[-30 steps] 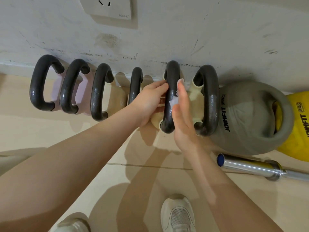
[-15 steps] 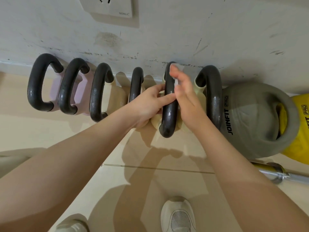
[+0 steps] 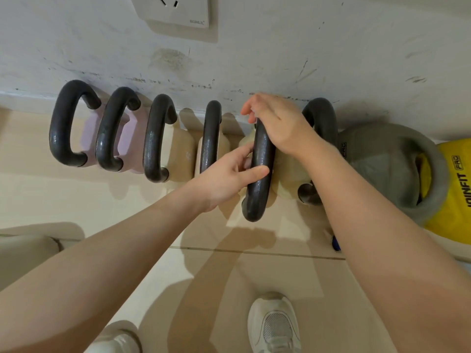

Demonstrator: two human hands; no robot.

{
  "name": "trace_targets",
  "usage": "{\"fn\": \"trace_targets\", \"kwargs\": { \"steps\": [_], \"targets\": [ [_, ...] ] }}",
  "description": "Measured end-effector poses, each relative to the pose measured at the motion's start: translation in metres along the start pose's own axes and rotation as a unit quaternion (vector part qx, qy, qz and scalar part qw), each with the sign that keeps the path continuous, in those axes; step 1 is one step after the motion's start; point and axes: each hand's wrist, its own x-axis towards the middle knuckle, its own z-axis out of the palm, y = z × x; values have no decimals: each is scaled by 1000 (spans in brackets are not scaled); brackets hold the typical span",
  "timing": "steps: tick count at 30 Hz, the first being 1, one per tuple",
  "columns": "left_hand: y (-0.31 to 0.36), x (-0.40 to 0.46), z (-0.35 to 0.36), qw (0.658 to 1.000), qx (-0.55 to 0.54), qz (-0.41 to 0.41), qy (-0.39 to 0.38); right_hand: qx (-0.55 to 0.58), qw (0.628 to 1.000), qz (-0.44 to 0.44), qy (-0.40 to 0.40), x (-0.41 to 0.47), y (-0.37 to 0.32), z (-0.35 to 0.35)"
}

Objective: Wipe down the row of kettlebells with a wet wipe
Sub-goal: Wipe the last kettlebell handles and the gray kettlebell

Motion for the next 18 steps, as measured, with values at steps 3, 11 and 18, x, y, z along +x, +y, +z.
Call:
{"fn": "trace_targets", "kwargs": {
  "steps": [3, 11, 18],
  "targets": [
    [0, 2, 2, 1000, 0, -2, 25, -302, 942, -26, -146, 16, -14, -9],
    [1, 15, 1, 997, -28, -8, 67, -337, 932, -88, -105, 17, -5, -10],
    [-2, 18, -2, 995, -67, -38, 63, -329, 917, -106, -197, 12, -6, -14]
  ]
}}
